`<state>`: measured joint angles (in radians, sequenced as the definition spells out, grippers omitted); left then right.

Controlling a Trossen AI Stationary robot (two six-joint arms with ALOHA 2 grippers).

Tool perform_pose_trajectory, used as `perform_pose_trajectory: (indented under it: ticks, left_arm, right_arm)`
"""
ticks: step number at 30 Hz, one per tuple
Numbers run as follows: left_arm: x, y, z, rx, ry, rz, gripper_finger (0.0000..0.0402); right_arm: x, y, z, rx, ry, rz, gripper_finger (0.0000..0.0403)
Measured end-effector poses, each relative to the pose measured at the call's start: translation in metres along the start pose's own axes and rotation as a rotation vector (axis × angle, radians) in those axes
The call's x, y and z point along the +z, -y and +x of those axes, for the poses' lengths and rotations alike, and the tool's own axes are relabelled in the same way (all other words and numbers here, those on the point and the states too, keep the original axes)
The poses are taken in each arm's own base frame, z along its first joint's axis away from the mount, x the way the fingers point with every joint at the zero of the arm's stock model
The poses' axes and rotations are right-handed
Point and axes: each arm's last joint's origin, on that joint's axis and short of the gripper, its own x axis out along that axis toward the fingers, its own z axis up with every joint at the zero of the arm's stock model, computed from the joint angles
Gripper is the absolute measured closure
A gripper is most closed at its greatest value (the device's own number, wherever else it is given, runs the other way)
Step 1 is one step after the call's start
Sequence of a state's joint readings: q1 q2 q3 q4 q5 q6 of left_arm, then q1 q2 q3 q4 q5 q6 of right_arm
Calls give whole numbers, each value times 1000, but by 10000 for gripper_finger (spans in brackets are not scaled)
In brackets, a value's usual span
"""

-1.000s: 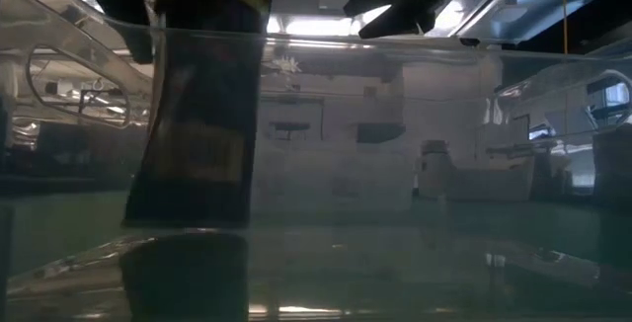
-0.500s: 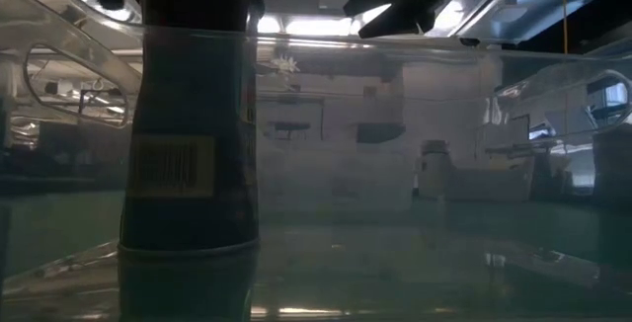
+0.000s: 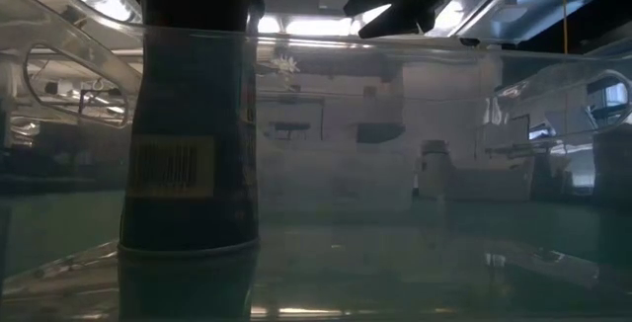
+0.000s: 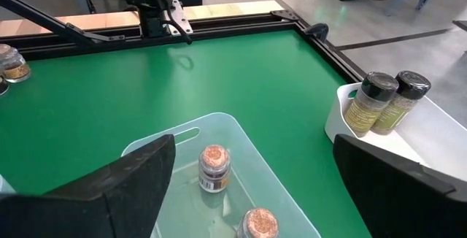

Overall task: Sort spices by type
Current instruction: Put the bottom left yellow seasoning bottle into the bottom transparent bin

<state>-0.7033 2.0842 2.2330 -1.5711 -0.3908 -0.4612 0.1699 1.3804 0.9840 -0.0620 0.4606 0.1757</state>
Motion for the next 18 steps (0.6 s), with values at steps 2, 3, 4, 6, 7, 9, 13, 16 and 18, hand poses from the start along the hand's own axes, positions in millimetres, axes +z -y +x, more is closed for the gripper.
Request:
perform_pose_trajectory:
  ticks: [2, 3, 4, 6, 7, 9, 13, 16, 18]
  left_arm:
    - [-6, 0, -14, -20, 28, -64, 100]
    - [-9, 1, -21, -32, 42, -86, 100]
    - [-13, 2, -28, -44, 56, -106, 100]
    - [-20, 5, -40, -66, 78, -152, 100]
    - [-23, 7, -45, -76, 86, -173, 100]
    - [-28, 12, -52, -94, 96, -208, 100]
    - [-37, 24, -60, -118, 102, -252, 100]
    - [-42, 31, -63, -132, 102, -277, 100]
    - [-47, 36, -64, -134, 96, -293, 100]
  right_arm:
    - [0, 0, 0, 0, 0, 0, 31]
    - [0, 0, 0, 0, 0, 0, 31]
    - [0, 0, 0, 0, 0, 1, 31]
    - [0, 0, 0, 0, 0, 1, 31]
    - [0, 0, 0, 0, 0, 1, 31]
    - [0, 0, 0, 0, 0, 2, 31]
    - [0, 0, 0, 1, 0, 2, 31]
    - [0, 0, 0, 1, 0, 3, 31]
    - [0, 0, 0, 1, 0, 2, 31]
